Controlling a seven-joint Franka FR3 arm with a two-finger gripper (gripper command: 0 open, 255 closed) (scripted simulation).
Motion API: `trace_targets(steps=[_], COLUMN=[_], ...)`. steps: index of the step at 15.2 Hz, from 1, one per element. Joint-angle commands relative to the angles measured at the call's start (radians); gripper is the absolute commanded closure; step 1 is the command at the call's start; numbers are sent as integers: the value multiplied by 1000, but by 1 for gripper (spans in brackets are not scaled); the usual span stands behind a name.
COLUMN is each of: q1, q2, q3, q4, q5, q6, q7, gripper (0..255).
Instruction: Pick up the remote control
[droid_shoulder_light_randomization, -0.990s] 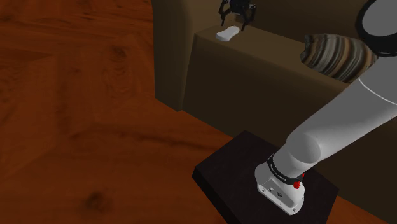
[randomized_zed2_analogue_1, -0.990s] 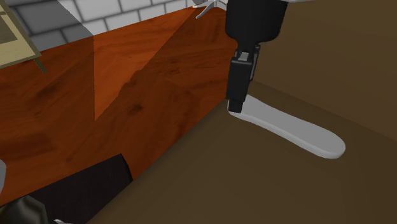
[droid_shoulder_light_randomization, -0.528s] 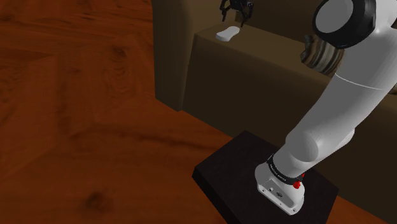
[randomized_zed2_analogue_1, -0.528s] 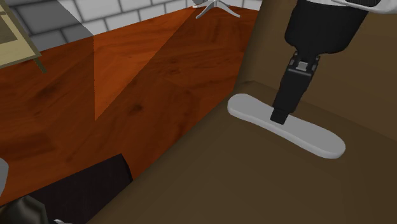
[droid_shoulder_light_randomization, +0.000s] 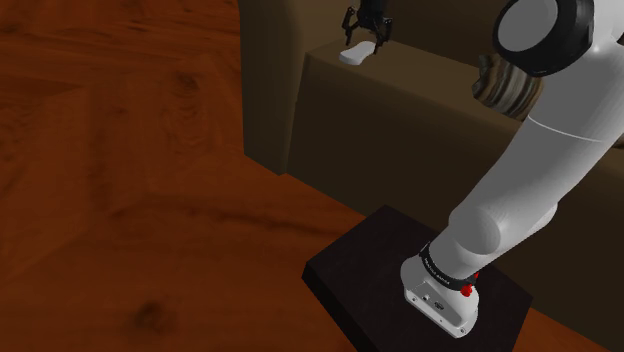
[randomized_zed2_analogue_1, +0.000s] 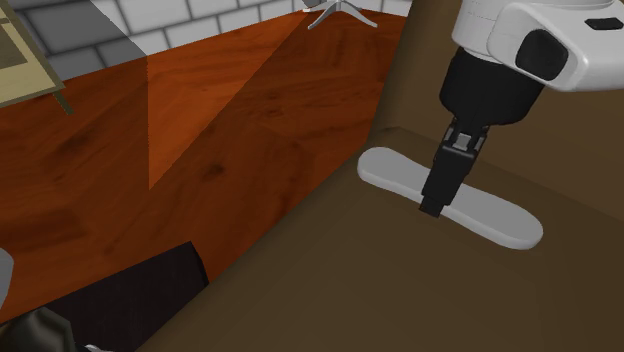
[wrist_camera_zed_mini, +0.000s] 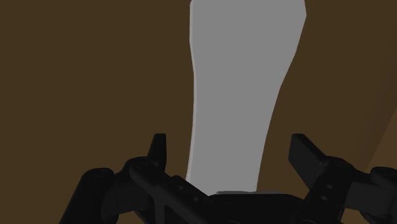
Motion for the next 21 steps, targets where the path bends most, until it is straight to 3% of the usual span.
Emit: trace_targets(steps=[1, 10, 21], q1=[0, 0, -3], q2=[-2, -3, 52], q3=[0, 0, -1], q4=[-9, -9, 218], q5=[0, 0, 3], q6=[7, 7, -166], q7=[0, 0, -4], gripper=[255, 255, 255])
